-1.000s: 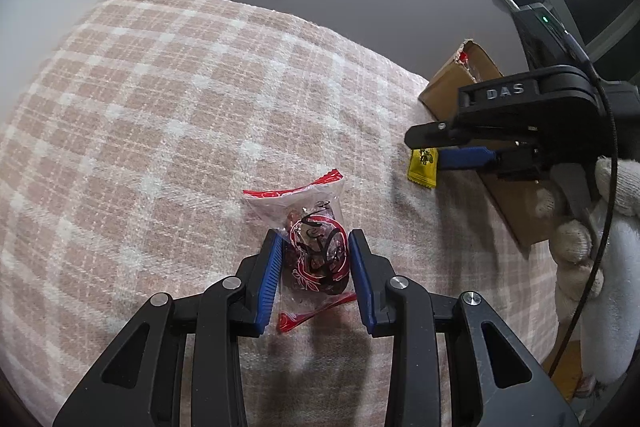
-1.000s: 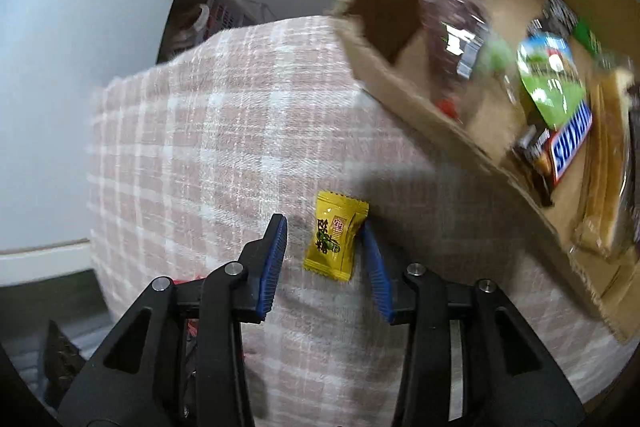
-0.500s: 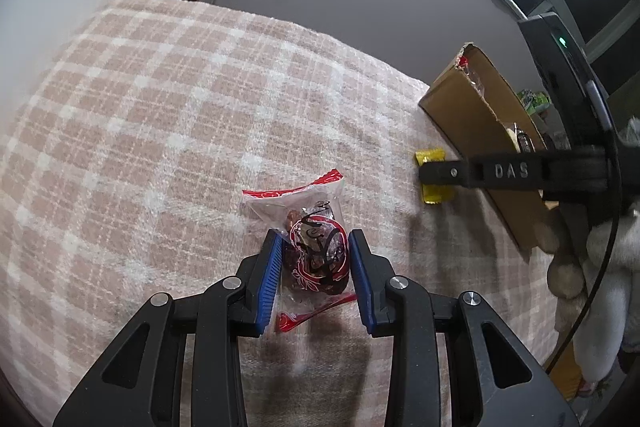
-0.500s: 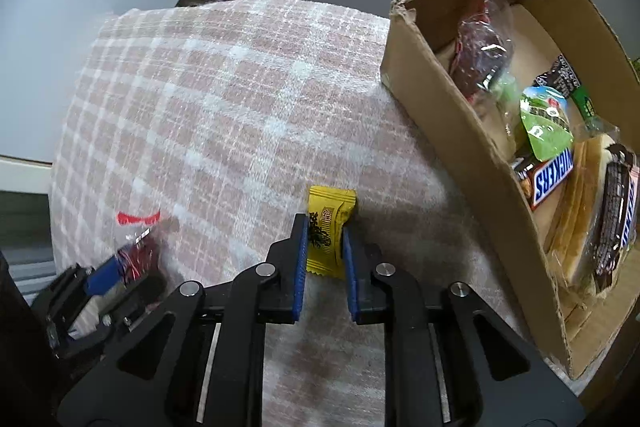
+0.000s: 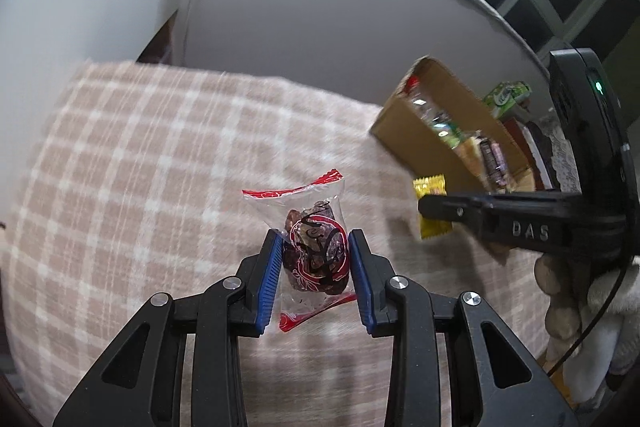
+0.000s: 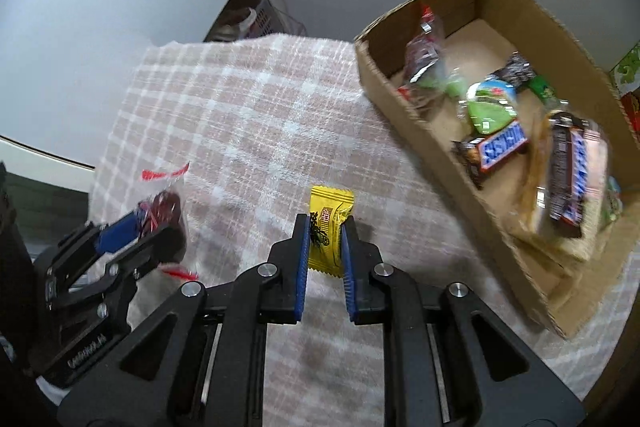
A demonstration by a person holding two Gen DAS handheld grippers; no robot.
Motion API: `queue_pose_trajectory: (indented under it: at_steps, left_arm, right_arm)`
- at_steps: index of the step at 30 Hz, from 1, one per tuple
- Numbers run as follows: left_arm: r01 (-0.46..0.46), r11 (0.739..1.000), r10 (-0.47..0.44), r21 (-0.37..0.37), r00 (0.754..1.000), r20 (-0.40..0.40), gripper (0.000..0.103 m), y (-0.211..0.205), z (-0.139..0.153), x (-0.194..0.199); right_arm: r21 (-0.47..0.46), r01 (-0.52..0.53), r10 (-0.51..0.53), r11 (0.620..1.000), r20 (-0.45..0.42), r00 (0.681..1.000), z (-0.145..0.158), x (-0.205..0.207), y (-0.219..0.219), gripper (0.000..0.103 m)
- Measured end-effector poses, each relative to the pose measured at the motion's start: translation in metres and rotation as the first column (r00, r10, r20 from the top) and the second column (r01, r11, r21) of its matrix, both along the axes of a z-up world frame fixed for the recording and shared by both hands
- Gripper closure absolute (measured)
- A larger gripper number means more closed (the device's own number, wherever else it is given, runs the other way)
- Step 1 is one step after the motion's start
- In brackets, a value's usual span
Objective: Organize snacks
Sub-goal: 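Carry the red bag and yellow candy over the box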
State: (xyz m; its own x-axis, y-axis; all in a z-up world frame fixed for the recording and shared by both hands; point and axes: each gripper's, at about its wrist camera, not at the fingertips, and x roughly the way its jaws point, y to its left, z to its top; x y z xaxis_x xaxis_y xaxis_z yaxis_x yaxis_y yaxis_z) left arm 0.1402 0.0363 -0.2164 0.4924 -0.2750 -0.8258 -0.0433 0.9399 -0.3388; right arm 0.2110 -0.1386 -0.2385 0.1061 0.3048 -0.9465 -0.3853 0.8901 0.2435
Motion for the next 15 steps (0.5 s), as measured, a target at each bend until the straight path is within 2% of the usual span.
queue_pose_trajectory:
  at_steps: [8,15]
  left_arm:
    - [0.073,0.997,-0.075,0.029,0.994,0.079,0.071,-0.029,0.037,0.019]
    - [0.126,0.991,-0.131,0.048,0.985,0.114,0.071,-0.054,0.051,0.041]
  right_arm:
    - [0.067,0.065,-0.068,0.996,0.050,0.996,0.038,0.011,-0.035,0.088]
    - [0.088,0.143,-0.152,0.986,0.112,0.982,0.062,0.021,-0.077,0.088]
